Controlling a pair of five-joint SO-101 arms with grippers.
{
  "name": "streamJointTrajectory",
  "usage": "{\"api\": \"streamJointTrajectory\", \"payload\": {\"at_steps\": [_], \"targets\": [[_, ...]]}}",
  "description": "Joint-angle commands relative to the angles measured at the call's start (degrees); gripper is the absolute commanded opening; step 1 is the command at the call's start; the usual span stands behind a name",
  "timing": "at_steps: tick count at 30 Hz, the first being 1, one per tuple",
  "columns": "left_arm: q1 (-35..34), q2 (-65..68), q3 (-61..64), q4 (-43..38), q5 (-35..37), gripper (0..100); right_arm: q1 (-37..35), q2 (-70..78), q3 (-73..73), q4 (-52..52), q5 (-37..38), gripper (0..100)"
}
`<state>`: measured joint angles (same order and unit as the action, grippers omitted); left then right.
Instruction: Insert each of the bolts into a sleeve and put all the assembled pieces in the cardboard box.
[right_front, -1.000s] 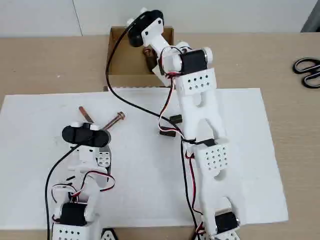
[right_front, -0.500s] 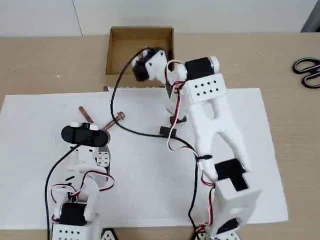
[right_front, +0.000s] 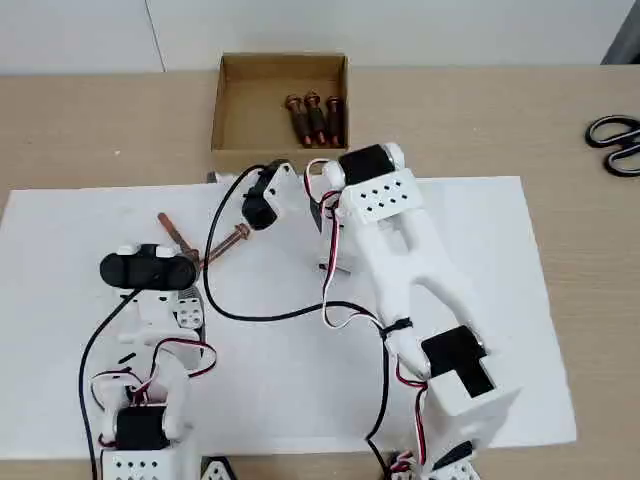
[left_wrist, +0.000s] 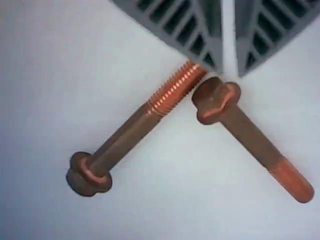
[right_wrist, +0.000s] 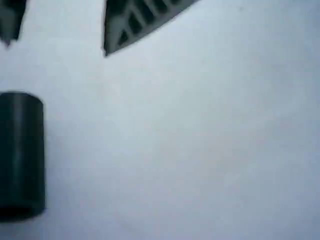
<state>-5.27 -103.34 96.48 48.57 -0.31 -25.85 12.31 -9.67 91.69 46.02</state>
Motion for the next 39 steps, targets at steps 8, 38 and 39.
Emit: {"api": "streamJointTrajectory", "payload": {"at_steps": [8,38,39], "targets": [[-0.35,-0.53,-0.13,-1.58,-0.18,1,-0.75,-1.89,8.79,-11.12,3.96,11.2],[-0.09,-0.44,-0.13,-1.49,-0.18,1,-0.84,10.95,8.62,-17.71,7.56,9.2],[-0.09,-0.44,-0.13,-1.49,-0.18,1,-0.84,11.21,8.62,-17.71,7.56,6.2]]}}
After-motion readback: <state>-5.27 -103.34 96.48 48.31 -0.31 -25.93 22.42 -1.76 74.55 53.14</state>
